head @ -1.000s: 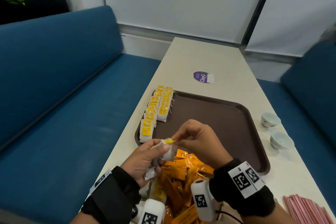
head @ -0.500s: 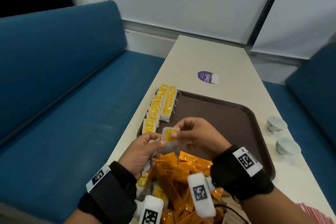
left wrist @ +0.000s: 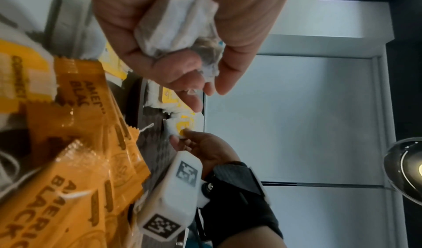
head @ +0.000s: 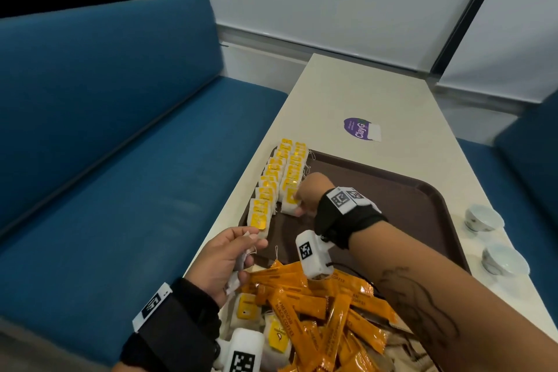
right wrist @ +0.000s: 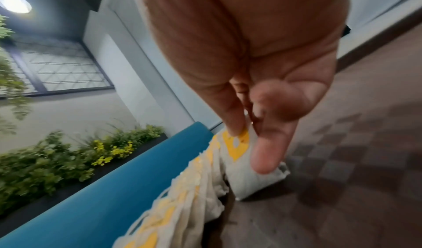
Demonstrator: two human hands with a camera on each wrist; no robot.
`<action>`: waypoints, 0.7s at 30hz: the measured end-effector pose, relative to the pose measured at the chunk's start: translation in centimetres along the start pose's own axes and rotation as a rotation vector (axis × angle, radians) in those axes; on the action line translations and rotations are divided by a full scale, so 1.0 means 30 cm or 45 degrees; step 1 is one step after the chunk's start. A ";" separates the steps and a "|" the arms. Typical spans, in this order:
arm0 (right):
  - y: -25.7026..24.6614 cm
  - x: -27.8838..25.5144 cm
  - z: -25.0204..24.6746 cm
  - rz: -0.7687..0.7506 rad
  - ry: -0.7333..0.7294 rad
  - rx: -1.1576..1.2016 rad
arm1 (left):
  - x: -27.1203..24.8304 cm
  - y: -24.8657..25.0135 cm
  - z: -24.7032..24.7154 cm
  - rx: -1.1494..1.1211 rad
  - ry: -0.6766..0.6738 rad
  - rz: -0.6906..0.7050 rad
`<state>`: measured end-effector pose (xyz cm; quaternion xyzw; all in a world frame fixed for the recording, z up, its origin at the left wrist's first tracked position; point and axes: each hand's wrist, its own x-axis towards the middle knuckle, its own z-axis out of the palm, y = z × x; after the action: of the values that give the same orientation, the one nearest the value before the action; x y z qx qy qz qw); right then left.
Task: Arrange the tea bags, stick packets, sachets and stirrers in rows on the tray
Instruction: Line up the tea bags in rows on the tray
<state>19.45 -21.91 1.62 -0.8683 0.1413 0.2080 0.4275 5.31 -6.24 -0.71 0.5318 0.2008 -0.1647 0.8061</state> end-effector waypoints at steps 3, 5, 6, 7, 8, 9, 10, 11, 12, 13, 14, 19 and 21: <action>0.007 0.039 0.014 0.031 -0.015 0.113 | 0.004 -0.001 -0.014 -0.017 0.018 0.007; 0.016 0.047 0.013 -0.007 -0.021 -0.027 | 0.004 -0.006 -0.021 -0.030 0.025 0.000; 0.014 0.052 0.013 0.025 -0.031 -0.042 | 0.004 -0.009 -0.024 -0.034 0.027 -0.007; 0.015 0.051 0.011 0.026 -0.048 -0.058 | 0.004 -0.013 -0.025 -0.035 0.025 -0.015; 0.009 0.060 0.013 0.028 -0.054 -0.039 | 0.005 -0.016 -0.024 -0.036 0.019 -0.024; 0.004 0.063 0.015 0.030 -0.050 -0.011 | 0.005 -0.018 -0.021 -0.037 0.008 -0.031; -0.004 0.061 0.014 0.047 -0.058 0.007 | 0.006 -0.020 -0.016 -0.037 -0.008 -0.038; -0.006 0.057 0.011 0.078 -0.087 -0.006 | 0.006 -0.020 -0.010 -0.032 -0.027 -0.042; -0.008 0.050 0.006 0.109 -0.121 -0.025 | 0.005 -0.018 -0.003 -0.021 -0.047 -0.045; -0.008 0.042 0.001 0.108 -0.133 -0.011 | 0.004 -0.017 0.003 -0.009 -0.069 -0.047; -0.010 0.031 -0.008 0.063 -0.102 0.008 | 0.003 -0.015 0.008 0.001 -0.092 -0.048; 0.015 -0.136 -0.088 -0.289 -0.028 0.159 | -0.011 0.005 0.037 0.054 -0.203 -0.046; 0.030 -0.235 -0.118 -0.437 -0.143 0.103 | -0.018 0.014 0.052 0.064 -0.258 -0.051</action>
<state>13.76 -24.79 6.33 -0.8487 -0.0248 0.1743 0.4987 5.26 -7.50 0.44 0.5284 0.1245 -0.2387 0.8052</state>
